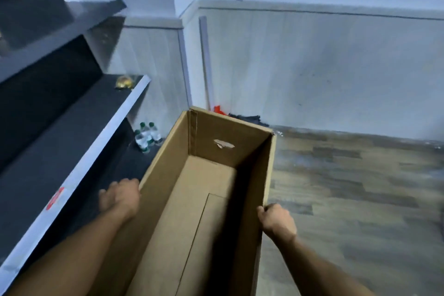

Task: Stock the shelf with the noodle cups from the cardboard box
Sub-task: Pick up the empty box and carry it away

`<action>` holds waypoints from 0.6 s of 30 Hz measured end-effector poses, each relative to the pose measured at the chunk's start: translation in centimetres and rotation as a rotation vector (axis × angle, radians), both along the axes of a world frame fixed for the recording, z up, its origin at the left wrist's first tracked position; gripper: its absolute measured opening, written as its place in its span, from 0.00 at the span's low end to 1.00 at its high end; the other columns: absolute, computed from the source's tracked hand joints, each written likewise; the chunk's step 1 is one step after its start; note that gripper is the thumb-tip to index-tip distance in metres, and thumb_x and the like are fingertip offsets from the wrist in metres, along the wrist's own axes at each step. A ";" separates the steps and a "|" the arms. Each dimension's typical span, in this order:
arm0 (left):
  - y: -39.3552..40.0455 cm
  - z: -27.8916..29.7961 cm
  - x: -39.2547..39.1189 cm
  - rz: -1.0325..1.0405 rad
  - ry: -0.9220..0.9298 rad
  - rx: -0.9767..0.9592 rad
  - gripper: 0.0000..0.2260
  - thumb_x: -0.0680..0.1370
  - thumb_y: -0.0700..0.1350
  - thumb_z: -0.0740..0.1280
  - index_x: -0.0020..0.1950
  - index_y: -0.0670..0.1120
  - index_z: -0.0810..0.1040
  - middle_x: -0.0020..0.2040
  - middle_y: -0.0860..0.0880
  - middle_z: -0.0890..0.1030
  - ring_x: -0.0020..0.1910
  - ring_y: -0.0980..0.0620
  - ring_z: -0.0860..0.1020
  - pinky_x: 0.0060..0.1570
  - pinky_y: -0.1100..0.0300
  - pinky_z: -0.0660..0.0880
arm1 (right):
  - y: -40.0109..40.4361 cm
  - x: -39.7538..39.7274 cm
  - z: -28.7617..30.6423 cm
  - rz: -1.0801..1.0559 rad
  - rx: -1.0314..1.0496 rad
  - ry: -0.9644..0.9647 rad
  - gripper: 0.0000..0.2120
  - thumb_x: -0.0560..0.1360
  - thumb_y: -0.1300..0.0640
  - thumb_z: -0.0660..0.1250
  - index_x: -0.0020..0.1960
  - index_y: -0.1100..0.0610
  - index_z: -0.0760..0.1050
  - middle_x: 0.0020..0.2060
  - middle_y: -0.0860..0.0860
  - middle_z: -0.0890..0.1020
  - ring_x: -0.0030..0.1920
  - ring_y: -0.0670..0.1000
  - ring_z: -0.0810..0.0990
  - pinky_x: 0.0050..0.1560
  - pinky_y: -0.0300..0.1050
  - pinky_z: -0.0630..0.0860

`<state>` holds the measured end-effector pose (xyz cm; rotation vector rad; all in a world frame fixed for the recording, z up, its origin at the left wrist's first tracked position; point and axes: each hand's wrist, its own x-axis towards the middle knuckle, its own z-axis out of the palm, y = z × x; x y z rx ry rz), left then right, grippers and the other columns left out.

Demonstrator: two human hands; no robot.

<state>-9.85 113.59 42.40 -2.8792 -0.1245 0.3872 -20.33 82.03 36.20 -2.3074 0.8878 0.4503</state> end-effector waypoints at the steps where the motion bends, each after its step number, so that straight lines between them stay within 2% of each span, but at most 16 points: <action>1: -2.0 0.9 1.4 -0.035 -0.018 -0.005 0.12 0.81 0.50 0.56 0.61 0.51 0.73 0.62 0.50 0.75 0.61 0.49 0.73 0.55 0.53 0.68 | -1.7 0.8 1.0 -0.029 -0.019 -0.010 0.20 0.77 0.45 0.57 0.53 0.59 0.78 0.54 0.59 0.81 0.56 0.59 0.79 0.54 0.47 0.74; 6: -11.3 4.1 8.9 -0.185 -0.059 -0.012 0.11 0.81 0.51 0.58 0.60 0.52 0.74 0.63 0.50 0.77 0.61 0.50 0.75 0.56 0.55 0.70 | -9.3 4.2 4.5 -0.185 -0.065 -0.047 0.21 0.77 0.43 0.57 0.54 0.57 0.78 0.55 0.57 0.81 0.56 0.59 0.79 0.53 0.46 0.74; 10: -18.9 4.6 16.2 -0.298 -0.057 -0.072 0.12 0.78 0.52 0.60 0.57 0.50 0.77 0.59 0.49 0.79 0.57 0.48 0.77 0.53 0.57 0.72 | -15.1 6.9 6.8 -0.319 -0.111 -0.064 0.21 0.76 0.43 0.58 0.53 0.59 0.78 0.54 0.57 0.81 0.55 0.58 0.80 0.52 0.45 0.74; 14: -28.0 7.4 23.4 -0.465 -0.046 -0.153 0.11 0.77 0.51 0.60 0.57 0.51 0.76 0.60 0.48 0.79 0.58 0.46 0.77 0.54 0.55 0.70 | -20.6 9.7 10.3 -0.498 -0.144 -0.073 0.19 0.76 0.45 0.59 0.56 0.58 0.78 0.55 0.57 0.80 0.56 0.59 0.79 0.53 0.46 0.74; 18: -38.0 10.5 28.9 -0.668 -0.099 -0.161 0.11 0.78 0.52 0.62 0.57 0.50 0.76 0.60 0.46 0.78 0.58 0.44 0.76 0.54 0.55 0.71 | -25.9 11.1 12.5 -0.661 -0.158 -0.101 0.19 0.77 0.45 0.58 0.56 0.59 0.76 0.53 0.56 0.80 0.52 0.58 0.79 0.53 0.47 0.76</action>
